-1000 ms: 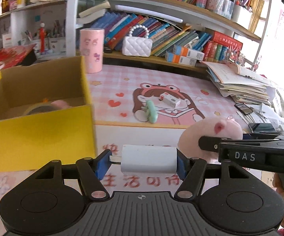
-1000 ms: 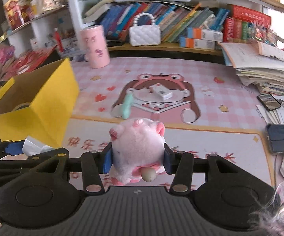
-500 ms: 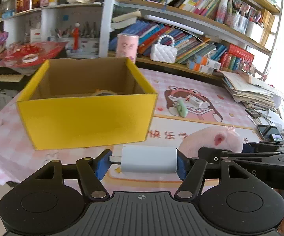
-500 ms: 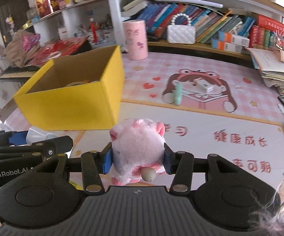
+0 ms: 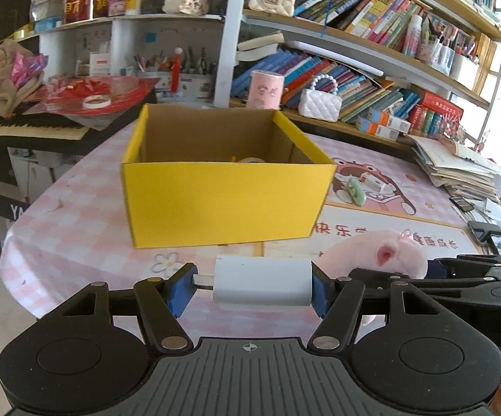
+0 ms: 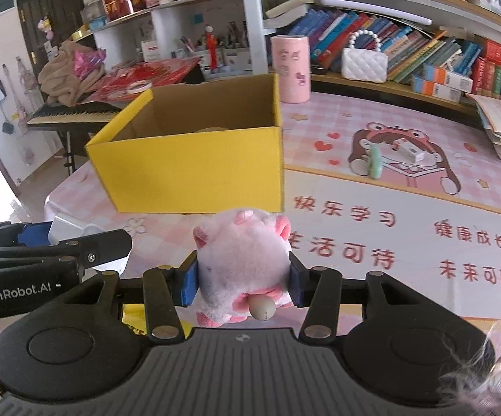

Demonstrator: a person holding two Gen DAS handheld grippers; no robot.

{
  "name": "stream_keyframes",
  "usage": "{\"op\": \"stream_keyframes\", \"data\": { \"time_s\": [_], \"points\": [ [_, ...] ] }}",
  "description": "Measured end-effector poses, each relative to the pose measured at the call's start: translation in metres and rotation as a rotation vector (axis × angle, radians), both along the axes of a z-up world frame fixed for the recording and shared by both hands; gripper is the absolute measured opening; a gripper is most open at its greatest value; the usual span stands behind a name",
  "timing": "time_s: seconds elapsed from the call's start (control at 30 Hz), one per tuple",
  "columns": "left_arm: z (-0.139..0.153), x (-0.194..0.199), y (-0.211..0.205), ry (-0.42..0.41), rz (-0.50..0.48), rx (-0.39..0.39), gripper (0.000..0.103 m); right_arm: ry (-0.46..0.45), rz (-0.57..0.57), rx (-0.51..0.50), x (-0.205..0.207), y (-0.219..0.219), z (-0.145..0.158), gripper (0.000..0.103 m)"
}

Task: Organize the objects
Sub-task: 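Carry the charger with the left tool and the pig plush with the right tool into the box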

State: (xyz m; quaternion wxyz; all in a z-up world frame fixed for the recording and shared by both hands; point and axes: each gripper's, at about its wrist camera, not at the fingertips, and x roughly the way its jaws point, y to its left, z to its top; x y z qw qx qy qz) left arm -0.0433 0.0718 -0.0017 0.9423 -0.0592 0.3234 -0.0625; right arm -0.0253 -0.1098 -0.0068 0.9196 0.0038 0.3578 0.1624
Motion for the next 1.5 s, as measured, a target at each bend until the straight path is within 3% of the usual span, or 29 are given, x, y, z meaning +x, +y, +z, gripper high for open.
{"op": "stream_keyframes", "data": {
  "time_s": [0.63, 0.87, 1.2, 1.5],
  "points": [
    [0.004, -0.009, 0.037, -0.033, -0.006, -0.006, 0.065, -0.009, 0.030, -0.021, -0.009, 0.045, 0.003, 0.046],
    [0.016, 0.006, 0.036, -0.087, -0.004, 0.001, 0.065, -0.044, 0.023, -0.028, -0.002, 0.043, 0.010, 0.047],
    [0.051, 0.061, 0.037, -0.203, 0.050, 0.002, 0.065, -0.217, -0.011, 0.012, 0.058, 0.033, 0.051, 0.046],
    [0.035, 0.131, 0.027, -0.169, 0.107, 0.034, 0.065, -0.287, 0.052, 0.021, 0.137, 0.037, 0.072, 0.046]
  ]
}}
